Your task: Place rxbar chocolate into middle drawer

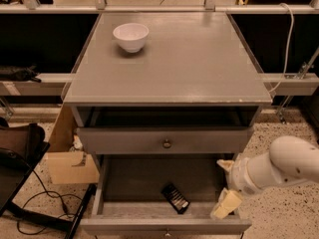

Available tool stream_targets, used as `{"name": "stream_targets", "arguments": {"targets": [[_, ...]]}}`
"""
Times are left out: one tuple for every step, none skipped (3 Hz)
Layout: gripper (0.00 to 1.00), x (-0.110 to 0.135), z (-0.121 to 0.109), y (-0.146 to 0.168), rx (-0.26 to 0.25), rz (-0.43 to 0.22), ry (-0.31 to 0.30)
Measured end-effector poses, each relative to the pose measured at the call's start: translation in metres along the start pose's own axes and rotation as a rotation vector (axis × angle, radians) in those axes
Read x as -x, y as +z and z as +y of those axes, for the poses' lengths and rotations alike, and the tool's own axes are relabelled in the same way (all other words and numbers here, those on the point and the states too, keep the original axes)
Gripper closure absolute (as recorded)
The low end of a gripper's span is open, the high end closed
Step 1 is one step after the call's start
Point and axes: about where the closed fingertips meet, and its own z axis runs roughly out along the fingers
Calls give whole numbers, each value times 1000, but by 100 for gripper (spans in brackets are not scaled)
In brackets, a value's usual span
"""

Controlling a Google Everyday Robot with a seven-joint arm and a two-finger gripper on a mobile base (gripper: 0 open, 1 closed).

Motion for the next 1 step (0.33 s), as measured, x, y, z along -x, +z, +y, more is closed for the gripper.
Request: {"name": "stream_targets", "arguments": {"targets": [[0,14,18,-55,48,104,-99]]}}
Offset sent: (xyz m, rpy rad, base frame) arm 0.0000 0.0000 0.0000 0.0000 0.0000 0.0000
